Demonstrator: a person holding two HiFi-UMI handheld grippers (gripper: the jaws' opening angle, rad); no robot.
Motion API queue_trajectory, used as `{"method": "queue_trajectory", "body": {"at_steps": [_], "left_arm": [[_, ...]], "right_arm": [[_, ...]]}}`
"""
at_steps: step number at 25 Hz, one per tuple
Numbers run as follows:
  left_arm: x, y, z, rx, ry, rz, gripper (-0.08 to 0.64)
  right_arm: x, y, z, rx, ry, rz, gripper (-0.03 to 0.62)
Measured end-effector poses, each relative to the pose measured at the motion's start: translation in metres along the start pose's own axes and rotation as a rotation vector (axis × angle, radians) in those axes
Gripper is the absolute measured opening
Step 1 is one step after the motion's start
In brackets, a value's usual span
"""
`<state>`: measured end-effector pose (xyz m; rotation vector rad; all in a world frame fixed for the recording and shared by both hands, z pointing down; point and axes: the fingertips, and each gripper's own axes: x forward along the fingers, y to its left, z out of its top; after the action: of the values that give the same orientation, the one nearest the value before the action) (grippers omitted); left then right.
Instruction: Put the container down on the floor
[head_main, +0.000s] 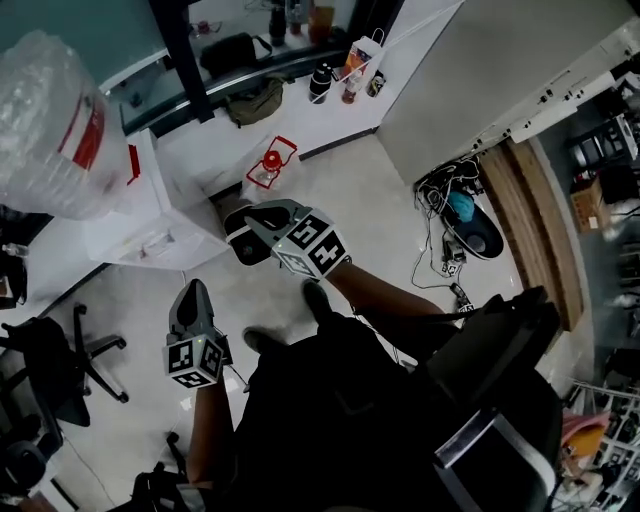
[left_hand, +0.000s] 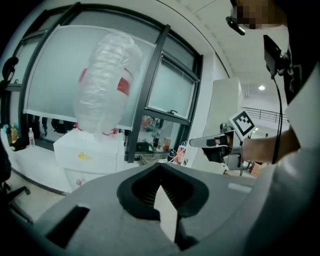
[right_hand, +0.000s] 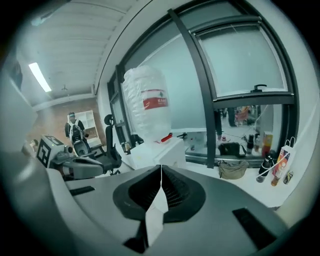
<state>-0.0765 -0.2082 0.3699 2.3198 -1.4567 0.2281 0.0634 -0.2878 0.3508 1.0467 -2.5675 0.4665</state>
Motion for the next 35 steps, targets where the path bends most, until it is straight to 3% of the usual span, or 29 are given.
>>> {"method": "queue_trajectory", "body": {"at_steps": [3, 7, 11, 15, 18, 26, 29, 35], "left_arm": [[-0.001, -0.012, 0.015, -0.031, -0.027, 0.0, 0.008], [0.0, -0.022, 0.036, -0.044, -0.065, -0.019, 0.008], [-0.016, -0.024, 0.068, 0.023, -0.121, 0.032, 0.008], [-0.022, -0.033, 0.093, 0.048, -0.166, 0.017, 0.008], [-0.024, -0.034, 0.099, 0.046, -0.172, 0.014, 0.008], [-0.034, -0.032, 0.112, 0.032, -0.21, 0.041, 0.008], [-0.033, -0.035, 0.111, -0.002, -0.202, 0.019, 0.008], [-0.029, -0.034, 0.109, 0.004, -0.187, 0.009, 0.008]], "right_arm": [[-0.021, -0.001, 0.012, 0.02, -0.029, -0.008, 0.011], [-0.033, 0.004, 0.024, -0.032, -0.04, -0.014, 0.009], [-0.043, 0.008, 0.045, -0.032, -0.099, -0.029, 0.009], [-0.053, 0.007, 0.06, -0.029, -0.127, -0.042, 0.009], [-0.059, 0.017, 0.071, -0.026, -0.156, -0.01, 0.009], [-0.061, 0.019, 0.085, -0.048, -0.165, -0.044, 0.008], [-0.059, 0.02, 0.085, -0.058, -0.16, -0.048, 0.008], [-0.054, 0.02, 0.086, -0.054, -0.168, -0.051, 0.008]]}}
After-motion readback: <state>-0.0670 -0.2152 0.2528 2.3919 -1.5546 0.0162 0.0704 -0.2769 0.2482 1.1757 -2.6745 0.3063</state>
